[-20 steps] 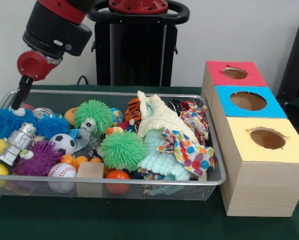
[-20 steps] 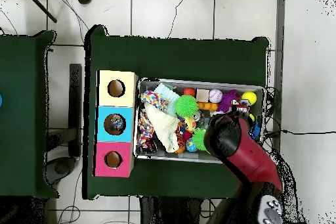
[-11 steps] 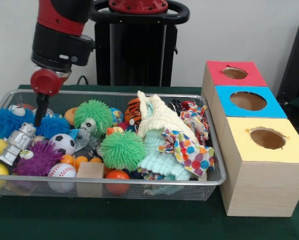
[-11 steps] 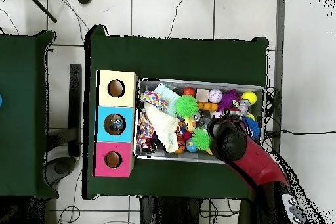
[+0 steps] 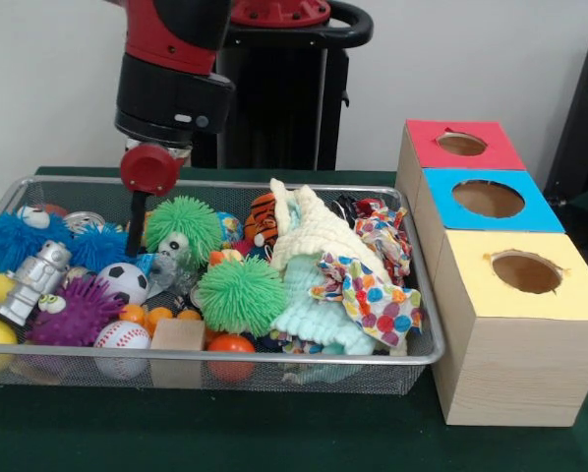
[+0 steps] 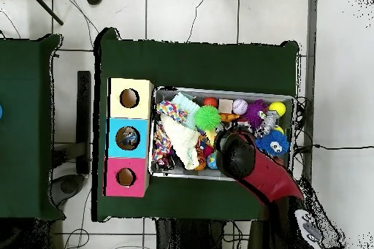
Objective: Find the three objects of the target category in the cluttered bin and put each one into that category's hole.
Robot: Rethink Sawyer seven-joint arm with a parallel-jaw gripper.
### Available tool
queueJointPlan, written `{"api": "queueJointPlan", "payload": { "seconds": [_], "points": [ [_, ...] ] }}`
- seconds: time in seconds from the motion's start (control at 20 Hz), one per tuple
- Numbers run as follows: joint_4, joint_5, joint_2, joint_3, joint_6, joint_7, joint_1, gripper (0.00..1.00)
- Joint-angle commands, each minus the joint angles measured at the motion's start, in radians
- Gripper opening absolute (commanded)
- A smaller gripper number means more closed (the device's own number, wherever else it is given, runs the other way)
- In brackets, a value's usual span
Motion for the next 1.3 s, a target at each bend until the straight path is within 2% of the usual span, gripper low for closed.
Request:
{"api": "queueJointPlan", "payload": {
  "seconds": [0.05,0.3,1.1,1.3],
  "points": [
    [0.02,-0.017,0.0,0.086,0.005,0.091,0.012,1.0],
    [0.024,-0.01,0.031,0.088,0.02,0.091,0.006,1.0],
    [0.006,0.003,0.041,0.06,0.145,0.061,0.016,1.0],
    [-0.01,-0.006,0.072,0.059,0.129,0.053,0.014,1.0]
  ]
}}
